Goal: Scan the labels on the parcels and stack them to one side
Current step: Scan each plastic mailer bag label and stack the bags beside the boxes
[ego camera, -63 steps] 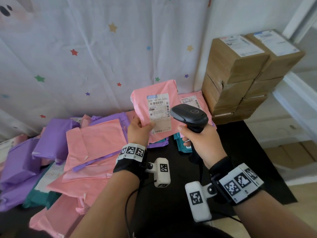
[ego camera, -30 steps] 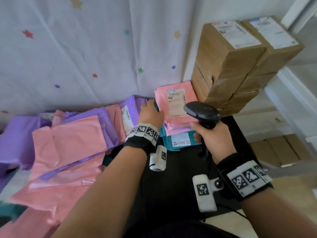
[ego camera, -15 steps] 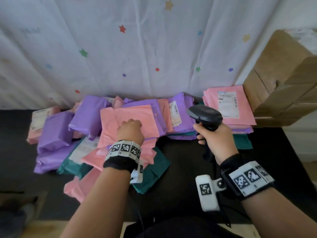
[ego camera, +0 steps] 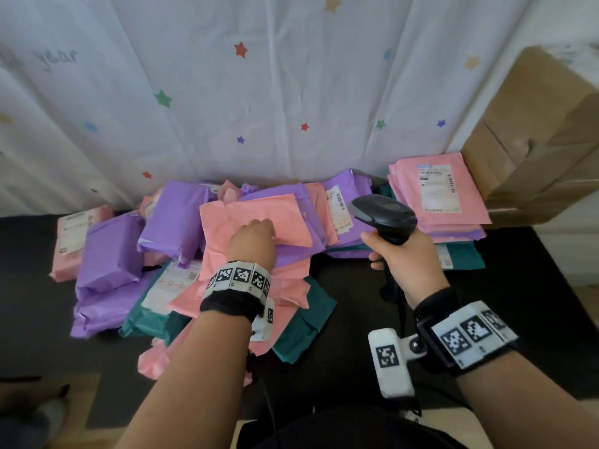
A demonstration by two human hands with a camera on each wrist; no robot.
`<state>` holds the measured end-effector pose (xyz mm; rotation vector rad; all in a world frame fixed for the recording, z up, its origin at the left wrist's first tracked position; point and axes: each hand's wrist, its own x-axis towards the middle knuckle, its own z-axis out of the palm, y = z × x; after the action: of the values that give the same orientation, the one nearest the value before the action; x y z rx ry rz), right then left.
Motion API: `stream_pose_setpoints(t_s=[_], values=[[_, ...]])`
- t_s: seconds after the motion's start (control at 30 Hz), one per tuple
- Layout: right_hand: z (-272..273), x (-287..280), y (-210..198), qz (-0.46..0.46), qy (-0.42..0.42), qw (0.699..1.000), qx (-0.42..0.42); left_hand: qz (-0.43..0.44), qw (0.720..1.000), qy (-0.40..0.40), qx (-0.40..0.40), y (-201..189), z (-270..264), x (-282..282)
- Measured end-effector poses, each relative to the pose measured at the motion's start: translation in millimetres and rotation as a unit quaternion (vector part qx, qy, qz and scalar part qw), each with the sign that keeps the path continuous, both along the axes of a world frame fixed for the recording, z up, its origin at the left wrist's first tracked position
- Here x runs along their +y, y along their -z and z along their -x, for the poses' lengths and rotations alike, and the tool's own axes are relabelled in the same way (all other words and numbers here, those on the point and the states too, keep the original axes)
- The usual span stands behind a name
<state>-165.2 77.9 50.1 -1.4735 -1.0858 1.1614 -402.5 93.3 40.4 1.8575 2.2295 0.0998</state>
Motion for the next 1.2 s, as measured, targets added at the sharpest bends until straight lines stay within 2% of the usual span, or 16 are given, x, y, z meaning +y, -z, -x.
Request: stream_pose_setpoints(t_s=[0.1, 0.2, 0.27, 0.33, 0.47, 0.6, 0.7, 0.8, 0.87, 0.9, 0.93, 0.97, 1.0, 1.07, 1.17, 1.2], values=[[-6, 6, -10, -0.006, -0.023, 0.999, -0.024, -0.092, 0.995, 0.002, -0.028, -21, -10, 1], [-12, 16, -25, -0.026, -0.047, 0.997, -0.047, -0.218, 0.974, 0.022, -0.056, -49, -27, 2], [-19, 24, -36, -0.050, -0.047, 0.995, -0.074, -0.271, 0.960, 0.037, -0.060, -68, -40, 4], [-27, 29, -49, -0.087, -0.045, 0.991, -0.096, -0.295, 0.952, 0.058, -0.059, -85, -54, 7], [-47, 37, -71, -0.117, -0.039, 0.988, -0.095, -0.282, 0.952, 0.116, -0.031, -106, -85, 12], [-67, 41, -77, -0.100, -0.040, 0.984, -0.142, -0.281, 0.944, 0.151, -0.079, -112, -120, 15], [-80, 39, -73, -0.075, -0.007, 0.986, -0.149, -0.322, 0.933, 0.121, -0.105, -104, -140, 15], [-94, 37, -68, -0.056, 0.068, 0.989, -0.122, -0.363, 0.917, 0.031, -0.160, -84, -155, 13], [-104, 38, -67, -0.038, 0.109, 0.989, -0.089, -0.282, 0.929, -0.034, -0.237, -67, -162, 12], [-107, 38, -67, -0.031, 0.124, 0.989, -0.076, -0.201, 0.942, -0.051, -0.266, -57, -163, 14], [-110, 37, -67, -0.028, 0.139, 0.988, -0.061, -0.108, 0.959, -0.040, -0.261, -46, -166, 14], [-113, 37, -68, -0.027, 0.154, 0.987, -0.046, -0.020, 0.963, -0.031, -0.268, -36, -170, 13], [-114, 36, -69, -0.025, 0.166, 0.985, -0.032, 0.057, 0.956, -0.033, -0.287, -29, -175, 11], [-116, 34, -71, -0.016, 0.184, 0.983, -0.007, 0.160, 0.916, -0.079, -0.358, -21, -182, 10], [-118, 32, -70, 0.005, 0.195, 0.981, 0.026, 0.164, 0.861, -0.063, -0.477, -23, -195, 11], [-118, 30, -69, 0.015, 0.198, 0.980, 0.027, 0.169, 0.833, -0.079, -0.521, -23, -198, 13]])
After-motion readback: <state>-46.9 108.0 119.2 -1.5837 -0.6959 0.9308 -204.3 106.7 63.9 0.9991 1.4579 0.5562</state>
